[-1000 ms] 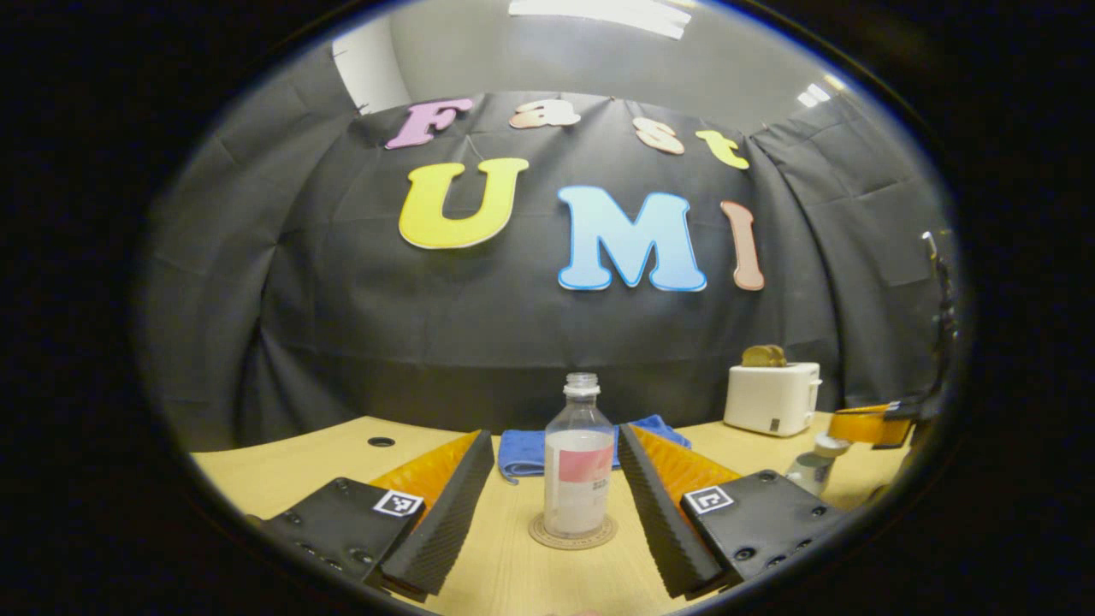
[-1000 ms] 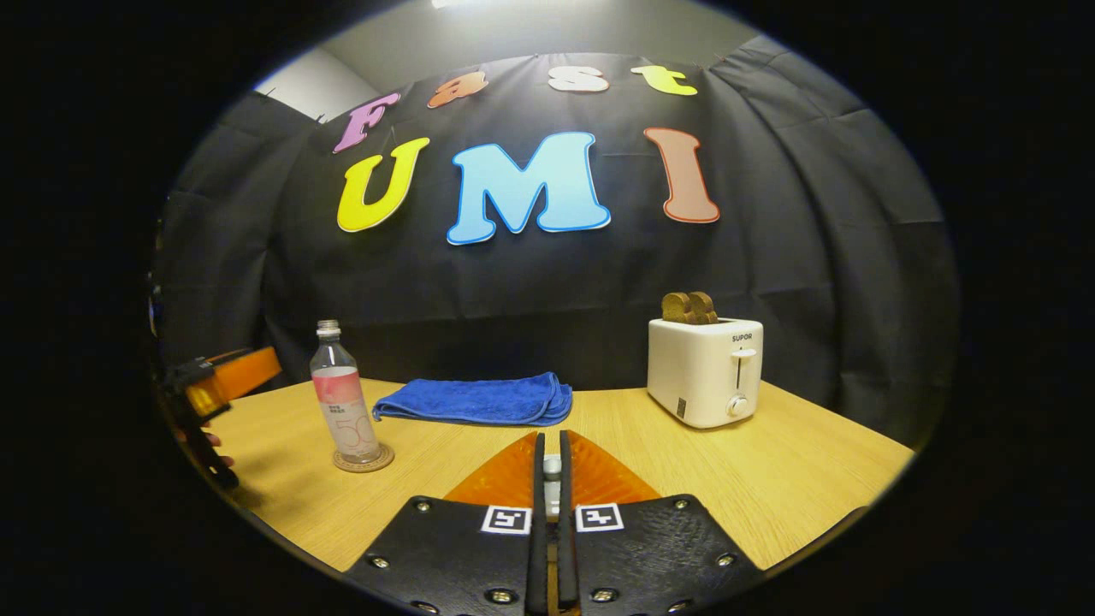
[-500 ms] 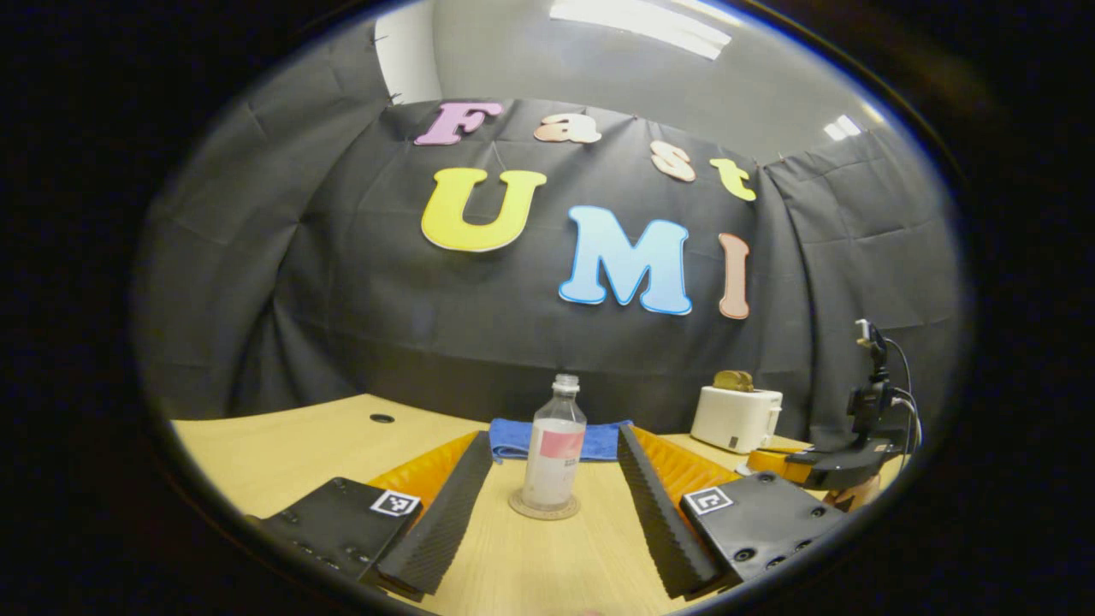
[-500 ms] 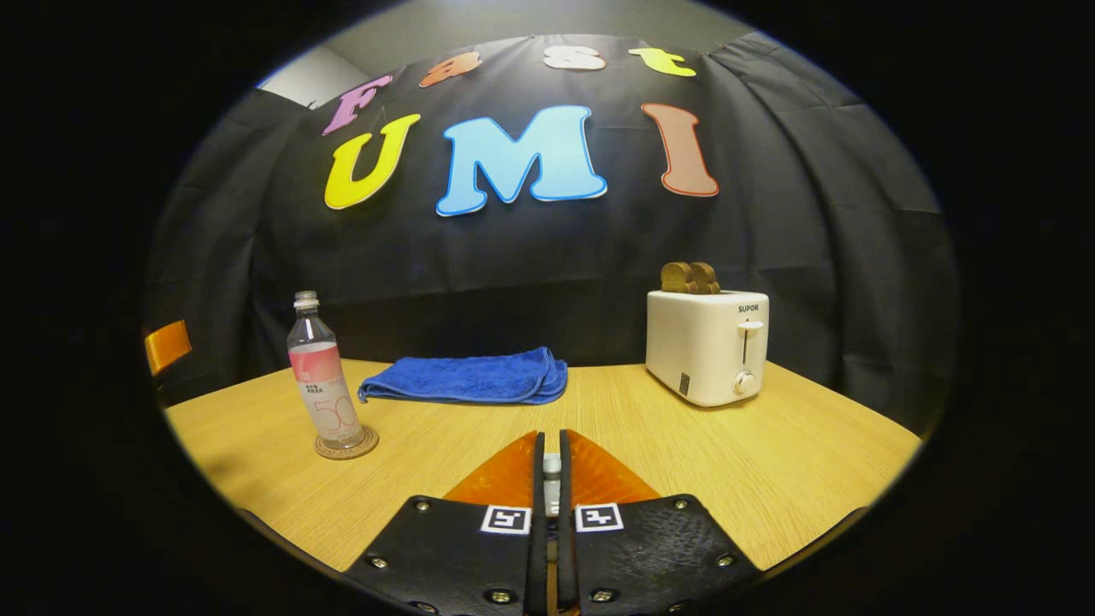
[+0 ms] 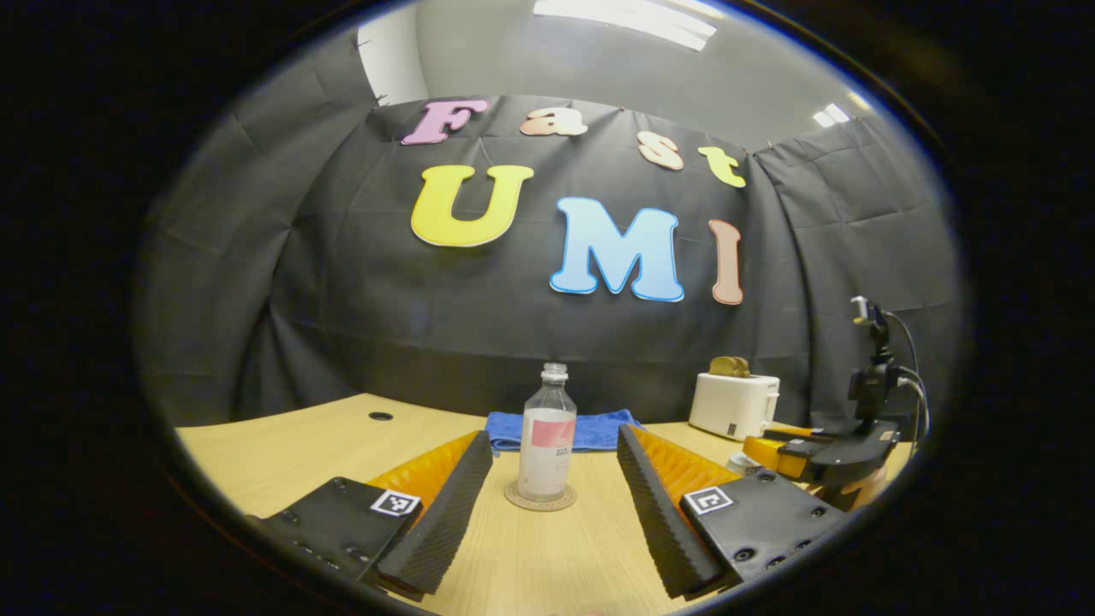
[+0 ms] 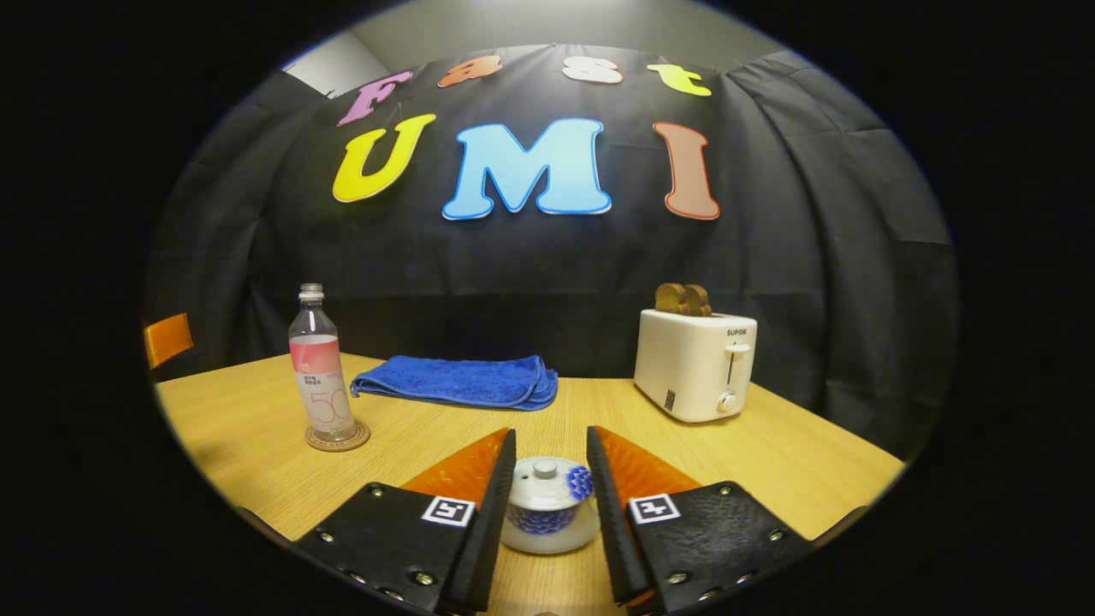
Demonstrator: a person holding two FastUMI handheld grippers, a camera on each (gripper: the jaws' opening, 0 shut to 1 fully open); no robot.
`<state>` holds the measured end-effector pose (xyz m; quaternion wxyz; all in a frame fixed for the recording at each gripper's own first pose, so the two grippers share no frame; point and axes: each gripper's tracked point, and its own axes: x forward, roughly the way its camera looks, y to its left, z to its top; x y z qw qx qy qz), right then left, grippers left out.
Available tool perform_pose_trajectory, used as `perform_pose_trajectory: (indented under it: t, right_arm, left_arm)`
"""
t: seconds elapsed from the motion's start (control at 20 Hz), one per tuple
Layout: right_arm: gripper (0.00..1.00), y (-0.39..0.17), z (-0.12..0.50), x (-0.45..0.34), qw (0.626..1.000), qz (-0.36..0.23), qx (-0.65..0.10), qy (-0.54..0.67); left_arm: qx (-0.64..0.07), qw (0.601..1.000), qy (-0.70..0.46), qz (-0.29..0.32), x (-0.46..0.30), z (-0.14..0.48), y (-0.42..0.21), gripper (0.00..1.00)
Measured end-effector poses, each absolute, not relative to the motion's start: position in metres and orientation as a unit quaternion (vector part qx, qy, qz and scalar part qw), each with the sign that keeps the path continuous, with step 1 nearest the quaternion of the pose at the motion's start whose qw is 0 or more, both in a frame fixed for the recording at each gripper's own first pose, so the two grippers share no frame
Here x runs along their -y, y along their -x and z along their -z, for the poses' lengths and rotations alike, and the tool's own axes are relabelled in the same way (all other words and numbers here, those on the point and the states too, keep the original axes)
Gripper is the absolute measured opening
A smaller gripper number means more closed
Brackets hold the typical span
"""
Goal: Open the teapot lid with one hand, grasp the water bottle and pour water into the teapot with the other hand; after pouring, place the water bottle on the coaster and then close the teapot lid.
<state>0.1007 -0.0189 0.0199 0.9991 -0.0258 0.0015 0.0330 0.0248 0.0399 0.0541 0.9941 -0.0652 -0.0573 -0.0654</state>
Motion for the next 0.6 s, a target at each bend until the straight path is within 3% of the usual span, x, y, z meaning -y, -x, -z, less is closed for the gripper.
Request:
perform_pose_trajectory:
  t: [0.15,0.2,0.4,0.6]
  right_arm:
    - [0.65,-0.037,-0.039,0.025,0.999,-0.015,0.030,0.012]
    - [0.75,-0.016,-0.039,0.026,0.999,-0.008,0.032,0.013]
    - [0.83,0.030,-0.044,0.006,0.999,-0.008,0.039,0.004]
    - [0.83,0.032,-0.029,-0.006,0.999,-0.013,0.026,0.014]
  left_arm:
    - [0.066,0.995,0.054,0.050,-0.044,-0.064,-0.005,1.00]
    - [0.068,0.995,0.056,0.050,-0.041,-0.067,0.004,0.99]
    - [0.065,0.994,0.070,0.044,-0.029,-0.066,0.032,0.99]
    - [0.067,0.995,0.070,0.030,-0.022,-0.056,0.038,1.00]
